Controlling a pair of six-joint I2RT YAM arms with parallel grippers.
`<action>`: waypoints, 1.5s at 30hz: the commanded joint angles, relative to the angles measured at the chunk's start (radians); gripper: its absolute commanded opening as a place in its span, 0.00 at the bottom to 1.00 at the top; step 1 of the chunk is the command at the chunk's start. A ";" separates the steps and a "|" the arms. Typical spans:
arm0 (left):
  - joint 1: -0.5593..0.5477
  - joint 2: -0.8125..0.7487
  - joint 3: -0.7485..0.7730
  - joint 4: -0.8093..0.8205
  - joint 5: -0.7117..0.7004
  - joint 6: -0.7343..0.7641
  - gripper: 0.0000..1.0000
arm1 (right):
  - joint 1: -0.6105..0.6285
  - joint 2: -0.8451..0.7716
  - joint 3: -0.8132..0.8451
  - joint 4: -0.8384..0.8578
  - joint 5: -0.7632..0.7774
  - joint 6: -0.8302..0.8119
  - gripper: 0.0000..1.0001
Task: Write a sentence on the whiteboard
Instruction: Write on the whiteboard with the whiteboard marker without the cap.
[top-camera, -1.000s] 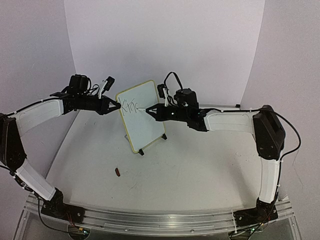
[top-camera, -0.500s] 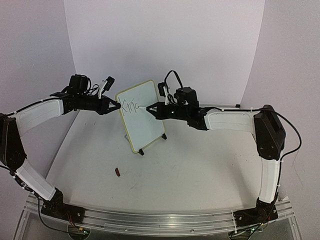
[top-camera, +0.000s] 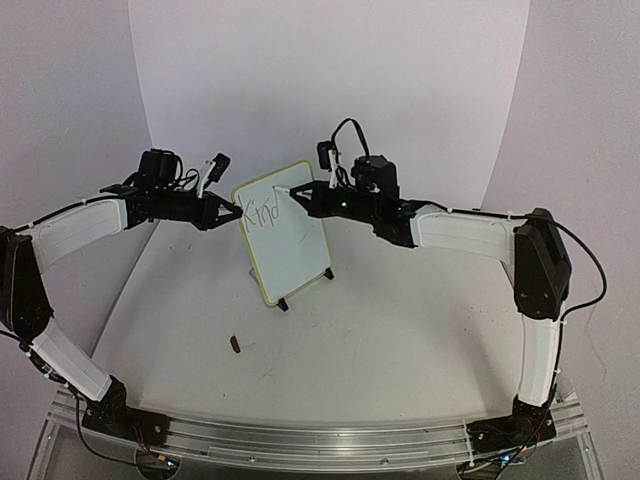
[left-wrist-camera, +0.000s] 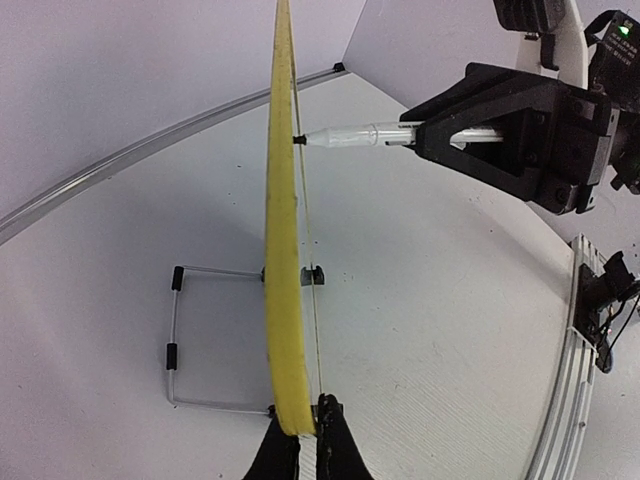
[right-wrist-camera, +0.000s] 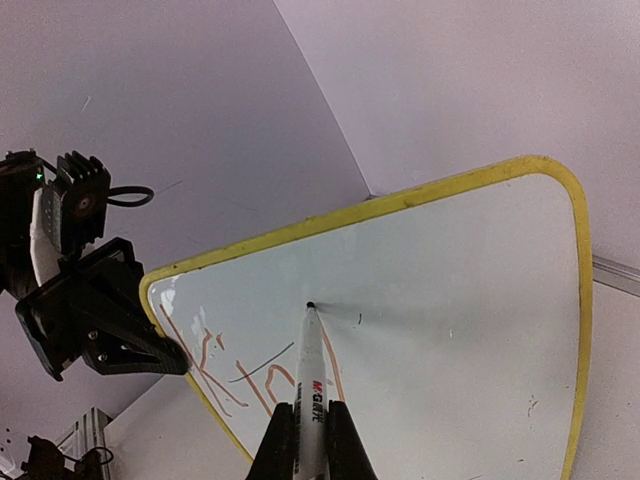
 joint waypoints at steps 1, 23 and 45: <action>0.001 0.010 0.009 -0.011 -0.008 0.049 0.00 | -0.003 0.017 0.035 0.031 0.007 -0.007 0.00; 0.002 0.013 0.009 -0.008 -0.003 0.046 0.00 | -0.003 -0.011 -0.124 0.052 0.017 0.020 0.00; 0.002 0.008 0.008 -0.009 -0.006 0.047 0.00 | -0.003 -0.052 -0.151 0.050 0.076 0.001 0.00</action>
